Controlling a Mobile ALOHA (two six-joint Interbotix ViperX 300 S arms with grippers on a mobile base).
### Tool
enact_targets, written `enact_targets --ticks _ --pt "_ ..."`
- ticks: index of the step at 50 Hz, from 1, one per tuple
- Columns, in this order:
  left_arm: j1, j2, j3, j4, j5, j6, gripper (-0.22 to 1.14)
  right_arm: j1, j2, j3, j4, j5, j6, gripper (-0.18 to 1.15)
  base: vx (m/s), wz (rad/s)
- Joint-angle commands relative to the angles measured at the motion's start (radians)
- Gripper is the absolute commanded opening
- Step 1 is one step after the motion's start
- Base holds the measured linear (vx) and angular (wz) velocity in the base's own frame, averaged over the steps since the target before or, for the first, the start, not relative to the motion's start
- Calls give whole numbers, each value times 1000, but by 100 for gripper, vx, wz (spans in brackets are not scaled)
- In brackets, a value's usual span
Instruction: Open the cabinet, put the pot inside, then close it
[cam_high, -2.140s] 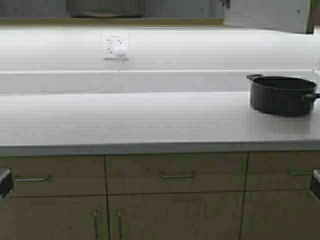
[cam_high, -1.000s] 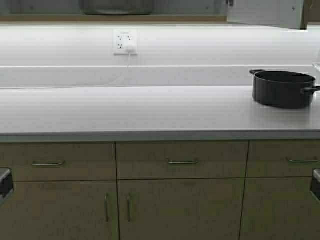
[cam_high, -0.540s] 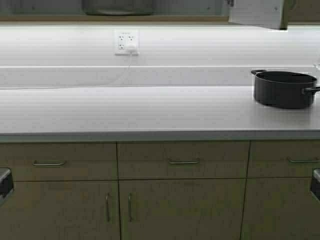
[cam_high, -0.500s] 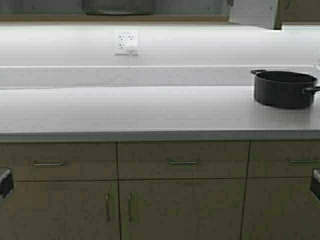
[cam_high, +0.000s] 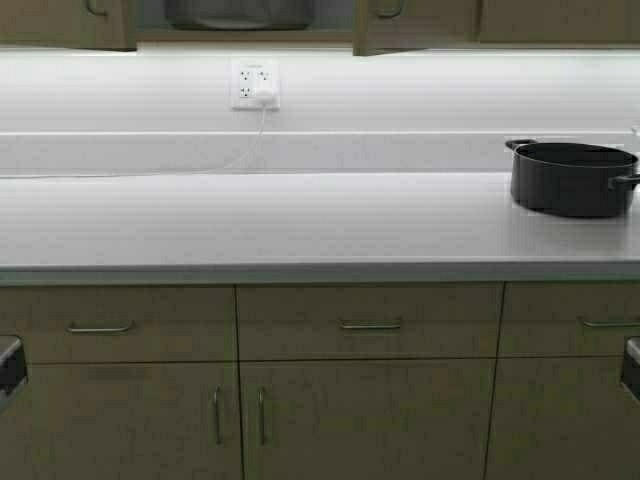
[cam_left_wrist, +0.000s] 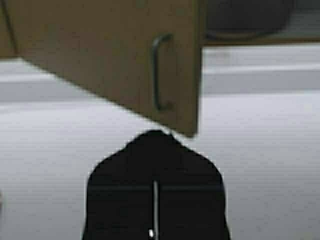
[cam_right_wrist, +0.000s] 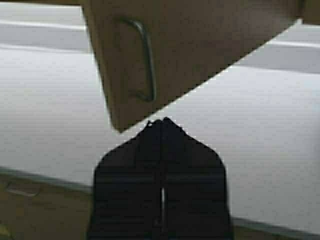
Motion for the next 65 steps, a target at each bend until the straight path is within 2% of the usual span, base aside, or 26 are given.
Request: enact_targets --ticks 1,11,17,23,32,34,38,50,56,65 --pt "-31 -20 5 0 -5 0 3 124 -58 61 2 0 3 7 3 2" --pt "-52 6 -31 -2 0 0 3 187 -55 74 3 6 5 7 5 0" --pt "-52 44 -52 0 -5 -8 3 199 -15 21 3 2 3 7 5 -1" --pt "-52 121 -83 0 -17 -12 3 201 107 -127 0 -6 -3 7 6 0" --pt "-52 178 -77 0 -51 -11 3 201 371 -443 0 25 -2 7 7 1" --pt "-52 178 -71 -2 -55 -11 3 201 390 -472 0 48 -2 7 7 0" --pt "-52 163 -58 2 -54 -5 3 207 382 -465 -2 58 -3 7 6 4" --pt "-31 155 -71 2 -71 0 3 207 319 -307 -3 -15 -5 7 7 5" --pt "-31 152 -92 0 -71 -6 3 207 319 -311 -3 -23 -5 7 11 3" --pt "-31 132 -55 0 -64 -3 3 207 353 -367 -3 -25 -6 7 12 -2"
